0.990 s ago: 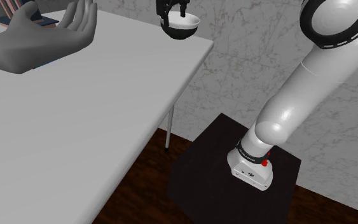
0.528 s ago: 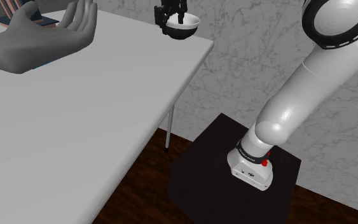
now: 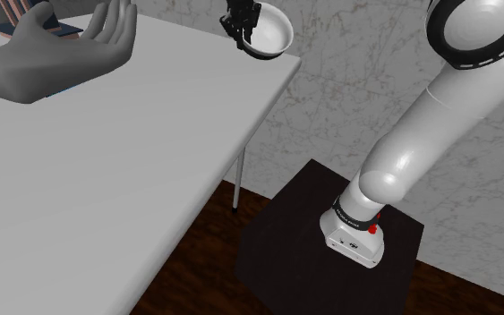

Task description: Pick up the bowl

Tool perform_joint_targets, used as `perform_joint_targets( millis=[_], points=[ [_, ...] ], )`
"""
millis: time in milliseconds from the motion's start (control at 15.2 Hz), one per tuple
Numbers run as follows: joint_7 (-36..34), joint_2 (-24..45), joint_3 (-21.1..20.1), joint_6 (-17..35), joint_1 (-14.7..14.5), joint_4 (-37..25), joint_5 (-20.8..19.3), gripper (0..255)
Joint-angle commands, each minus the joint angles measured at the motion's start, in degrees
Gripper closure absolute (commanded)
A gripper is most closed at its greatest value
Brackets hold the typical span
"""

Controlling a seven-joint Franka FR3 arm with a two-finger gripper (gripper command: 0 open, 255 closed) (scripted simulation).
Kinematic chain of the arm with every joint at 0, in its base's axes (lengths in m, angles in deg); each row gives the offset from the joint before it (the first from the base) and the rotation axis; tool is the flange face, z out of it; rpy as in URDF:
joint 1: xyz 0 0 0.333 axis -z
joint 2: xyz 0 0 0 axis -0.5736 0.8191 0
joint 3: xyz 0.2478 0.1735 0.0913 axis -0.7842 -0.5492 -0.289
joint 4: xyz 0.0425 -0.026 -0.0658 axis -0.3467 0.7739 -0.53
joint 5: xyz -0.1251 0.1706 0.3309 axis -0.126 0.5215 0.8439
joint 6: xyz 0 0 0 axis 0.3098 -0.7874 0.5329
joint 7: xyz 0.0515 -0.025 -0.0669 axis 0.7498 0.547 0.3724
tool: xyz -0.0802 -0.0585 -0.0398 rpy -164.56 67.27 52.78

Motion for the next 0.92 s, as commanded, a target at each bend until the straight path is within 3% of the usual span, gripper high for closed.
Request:
perform_joint_targets(
  millis=[0,132,858],
  points=[
    [0.0,0.1,0.0,0.0,0.0,0.1,0.0,255],
    [0.1,0.1,0.0,-0.1,0.0,0.1,0.0,255],
    [1.7,3.6,-0.4,-9.3,-0.2,-12.7,-0.7,255]
  ],
)
